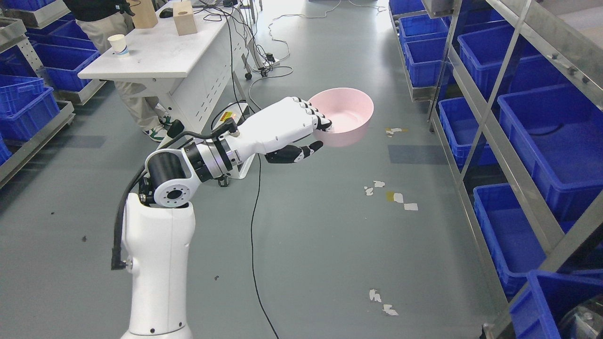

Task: Stack pink IKEA bowl on shelf middle layer
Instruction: 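Hold the pink bowl raised in the left hand while driving to the rack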

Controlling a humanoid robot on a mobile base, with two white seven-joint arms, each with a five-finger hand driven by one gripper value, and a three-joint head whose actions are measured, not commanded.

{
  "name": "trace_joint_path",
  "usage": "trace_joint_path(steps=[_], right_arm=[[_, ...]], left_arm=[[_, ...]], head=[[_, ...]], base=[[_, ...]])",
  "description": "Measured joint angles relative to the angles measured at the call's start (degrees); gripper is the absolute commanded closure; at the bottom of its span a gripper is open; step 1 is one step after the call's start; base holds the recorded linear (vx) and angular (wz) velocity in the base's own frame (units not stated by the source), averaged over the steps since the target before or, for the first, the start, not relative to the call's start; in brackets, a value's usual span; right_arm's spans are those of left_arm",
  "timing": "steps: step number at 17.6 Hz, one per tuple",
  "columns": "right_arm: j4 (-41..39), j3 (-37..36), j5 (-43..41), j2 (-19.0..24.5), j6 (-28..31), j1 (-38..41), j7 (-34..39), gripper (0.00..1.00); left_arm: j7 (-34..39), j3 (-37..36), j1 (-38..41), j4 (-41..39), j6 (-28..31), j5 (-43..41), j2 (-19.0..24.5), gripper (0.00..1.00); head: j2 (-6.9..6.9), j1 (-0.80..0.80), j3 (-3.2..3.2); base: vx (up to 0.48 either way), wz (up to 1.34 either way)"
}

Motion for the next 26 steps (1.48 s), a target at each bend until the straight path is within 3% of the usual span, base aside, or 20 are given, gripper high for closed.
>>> trace_joint_path(steps=[26], right_arm=[[0.0, 0.0, 0.0, 0.0, 0.0, 0.0, 0.0, 0.0]], left_arm=[[0.0, -0.1, 0.1, 0.0, 0.0, 0.0, 0.0, 0.98]], head=[[0.0, 0.0, 0.0]], base=[[0.242, -0.01]])
